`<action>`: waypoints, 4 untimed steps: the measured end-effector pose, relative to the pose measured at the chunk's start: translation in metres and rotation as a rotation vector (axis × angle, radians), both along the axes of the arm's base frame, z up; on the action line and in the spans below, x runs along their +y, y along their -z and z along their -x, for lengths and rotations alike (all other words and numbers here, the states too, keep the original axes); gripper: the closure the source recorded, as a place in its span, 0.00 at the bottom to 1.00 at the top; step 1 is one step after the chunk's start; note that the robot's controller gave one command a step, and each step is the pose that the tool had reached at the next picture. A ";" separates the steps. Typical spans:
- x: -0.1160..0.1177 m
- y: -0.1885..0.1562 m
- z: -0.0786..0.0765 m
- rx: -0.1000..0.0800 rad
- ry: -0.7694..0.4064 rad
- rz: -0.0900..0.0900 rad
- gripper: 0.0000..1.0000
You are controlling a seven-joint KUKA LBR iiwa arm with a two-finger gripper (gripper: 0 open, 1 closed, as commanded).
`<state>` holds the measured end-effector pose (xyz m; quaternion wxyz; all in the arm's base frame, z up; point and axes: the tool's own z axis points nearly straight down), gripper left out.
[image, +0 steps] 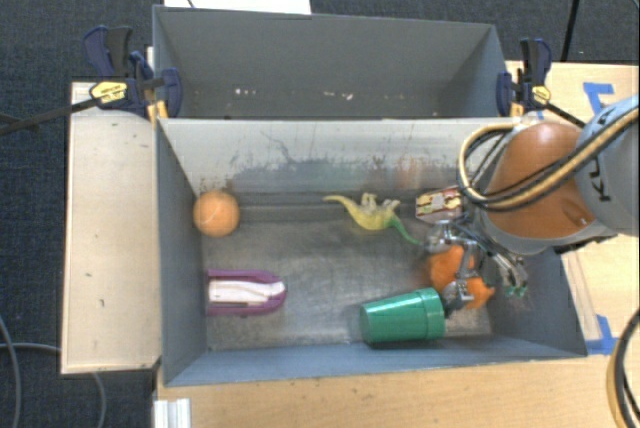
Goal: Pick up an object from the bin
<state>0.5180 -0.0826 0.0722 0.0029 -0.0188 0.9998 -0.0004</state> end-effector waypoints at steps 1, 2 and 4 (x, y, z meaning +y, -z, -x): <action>0.000 0.000 0.000 0.000 0.000 0.000 0.00; -0.010 0.000 -0.024 0.008 0.078 -0.004 0.00; -0.053 -0.001 -0.005 -0.006 -0.002 -0.006 1.00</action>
Offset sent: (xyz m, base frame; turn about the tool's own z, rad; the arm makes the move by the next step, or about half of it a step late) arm 0.0646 -0.0319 -0.0010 0.2031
